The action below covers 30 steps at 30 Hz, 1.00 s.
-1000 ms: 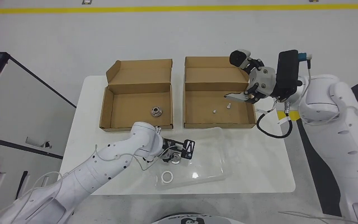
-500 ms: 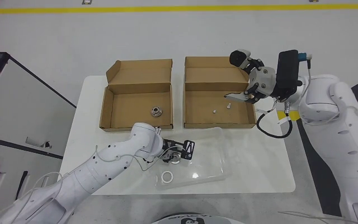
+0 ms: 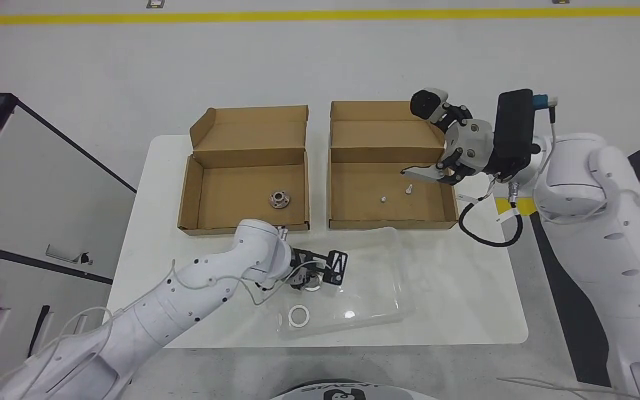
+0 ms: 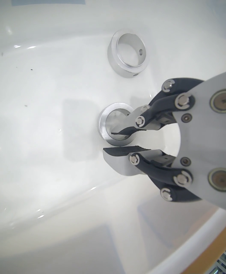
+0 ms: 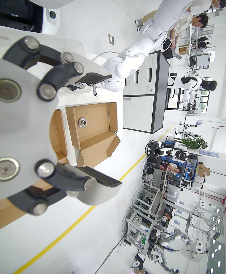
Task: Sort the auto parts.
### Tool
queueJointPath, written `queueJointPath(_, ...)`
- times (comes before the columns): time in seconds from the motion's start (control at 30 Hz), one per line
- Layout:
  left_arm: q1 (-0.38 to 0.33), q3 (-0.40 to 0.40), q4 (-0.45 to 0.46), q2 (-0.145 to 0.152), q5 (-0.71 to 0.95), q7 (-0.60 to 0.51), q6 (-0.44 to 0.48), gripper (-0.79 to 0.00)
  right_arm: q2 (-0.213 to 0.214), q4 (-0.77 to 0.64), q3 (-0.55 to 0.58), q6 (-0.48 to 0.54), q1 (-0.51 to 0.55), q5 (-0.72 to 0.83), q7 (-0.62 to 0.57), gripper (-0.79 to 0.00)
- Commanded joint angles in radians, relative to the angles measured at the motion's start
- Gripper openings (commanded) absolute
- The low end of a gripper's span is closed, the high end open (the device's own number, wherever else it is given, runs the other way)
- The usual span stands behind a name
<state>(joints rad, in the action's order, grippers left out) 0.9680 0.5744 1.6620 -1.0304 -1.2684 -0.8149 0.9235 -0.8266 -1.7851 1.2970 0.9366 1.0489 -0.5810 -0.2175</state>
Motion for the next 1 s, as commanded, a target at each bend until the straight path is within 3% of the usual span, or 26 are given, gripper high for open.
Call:
queueJointPath(0.0,-0.001,-0.001,-0.003,-0.001,-0.004,0.003,0.001,-0.696,0.000,0.000,0.000,0.000,0.000,0.000,0.000,0.000)
queueJointPath(0.07,-0.002,-0.002,-0.006,-0.001,-0.006,0.007,0.002,-0.785,0.000,0.000,0.000,0.000,0.000,0.000,0.000,0.000)
queueJointPath(0.5,-0.014,0.030,0.023,0.003,-0.004,0.051,0.013,-0.785,0.000,0.000,0.000,0.000,0.000,0.000,0.000,0.000)
queueJointPath(0.97,0.030,0.233,0.221,0.059,0.176,0.064,-0.004,-0.785,0.000,0.000,0.000,0.000,0.000,0.000,0.000,0.000)
